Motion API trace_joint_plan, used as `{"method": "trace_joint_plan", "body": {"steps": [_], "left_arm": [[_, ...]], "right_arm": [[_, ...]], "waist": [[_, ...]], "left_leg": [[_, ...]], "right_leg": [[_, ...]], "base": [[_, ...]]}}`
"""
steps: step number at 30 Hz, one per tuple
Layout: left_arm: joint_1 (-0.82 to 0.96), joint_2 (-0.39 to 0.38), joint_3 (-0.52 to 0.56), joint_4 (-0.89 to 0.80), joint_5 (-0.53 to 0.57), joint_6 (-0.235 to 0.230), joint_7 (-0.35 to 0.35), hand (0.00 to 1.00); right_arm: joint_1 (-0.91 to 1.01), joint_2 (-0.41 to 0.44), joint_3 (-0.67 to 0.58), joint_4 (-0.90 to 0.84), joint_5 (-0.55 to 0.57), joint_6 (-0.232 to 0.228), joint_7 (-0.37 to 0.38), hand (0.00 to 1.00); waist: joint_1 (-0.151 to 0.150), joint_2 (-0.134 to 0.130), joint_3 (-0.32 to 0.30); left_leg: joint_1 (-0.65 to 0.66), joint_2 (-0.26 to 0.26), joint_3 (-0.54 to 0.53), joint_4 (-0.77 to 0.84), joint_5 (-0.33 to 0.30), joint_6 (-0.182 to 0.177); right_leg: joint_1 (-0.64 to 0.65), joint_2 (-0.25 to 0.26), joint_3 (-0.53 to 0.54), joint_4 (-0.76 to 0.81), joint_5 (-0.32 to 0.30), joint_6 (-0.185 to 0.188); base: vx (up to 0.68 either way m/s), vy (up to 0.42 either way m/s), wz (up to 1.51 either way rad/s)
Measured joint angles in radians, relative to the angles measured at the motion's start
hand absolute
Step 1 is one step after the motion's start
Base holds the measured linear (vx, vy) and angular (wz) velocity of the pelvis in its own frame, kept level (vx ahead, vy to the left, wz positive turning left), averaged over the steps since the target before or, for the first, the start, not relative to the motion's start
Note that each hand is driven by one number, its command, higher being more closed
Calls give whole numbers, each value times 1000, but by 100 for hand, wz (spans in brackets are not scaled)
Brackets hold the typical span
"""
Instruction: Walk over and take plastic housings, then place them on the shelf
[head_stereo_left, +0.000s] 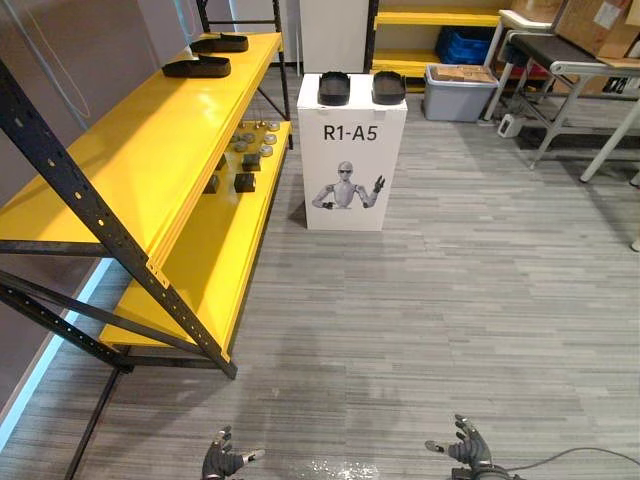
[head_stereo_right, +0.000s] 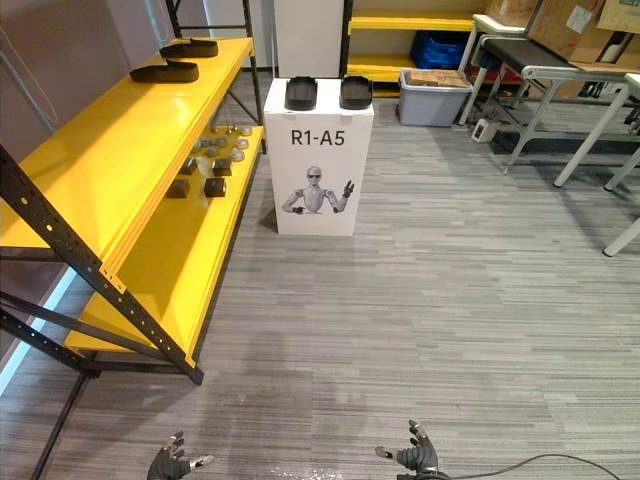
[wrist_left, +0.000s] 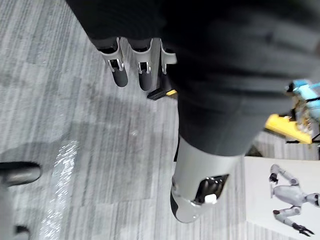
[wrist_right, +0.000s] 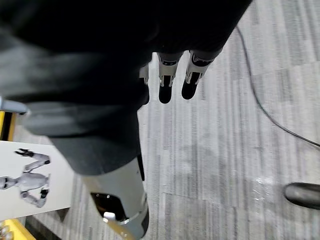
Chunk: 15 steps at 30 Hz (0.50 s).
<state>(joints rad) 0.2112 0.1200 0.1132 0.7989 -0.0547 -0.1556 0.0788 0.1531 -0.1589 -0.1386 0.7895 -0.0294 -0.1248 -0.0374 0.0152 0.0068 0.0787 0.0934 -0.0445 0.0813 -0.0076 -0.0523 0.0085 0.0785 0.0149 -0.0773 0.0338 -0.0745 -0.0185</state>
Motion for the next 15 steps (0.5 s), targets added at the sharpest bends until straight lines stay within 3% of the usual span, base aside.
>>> {"method": "trace_joint_plan", "body": {"steps": [15], "left_arm": [[60,-18,17,-125,-42,-11,-4,0]], "right_arm": [[6,-2,-20,-72,27,-2,-4,0]], "waist": [[-3,8,-1]], "left_leg": [[14,1,3,-5,0,0]], "right_leg": [[10,1,-5,3,-6,10]], "base": [[-36,-8,0]]}}
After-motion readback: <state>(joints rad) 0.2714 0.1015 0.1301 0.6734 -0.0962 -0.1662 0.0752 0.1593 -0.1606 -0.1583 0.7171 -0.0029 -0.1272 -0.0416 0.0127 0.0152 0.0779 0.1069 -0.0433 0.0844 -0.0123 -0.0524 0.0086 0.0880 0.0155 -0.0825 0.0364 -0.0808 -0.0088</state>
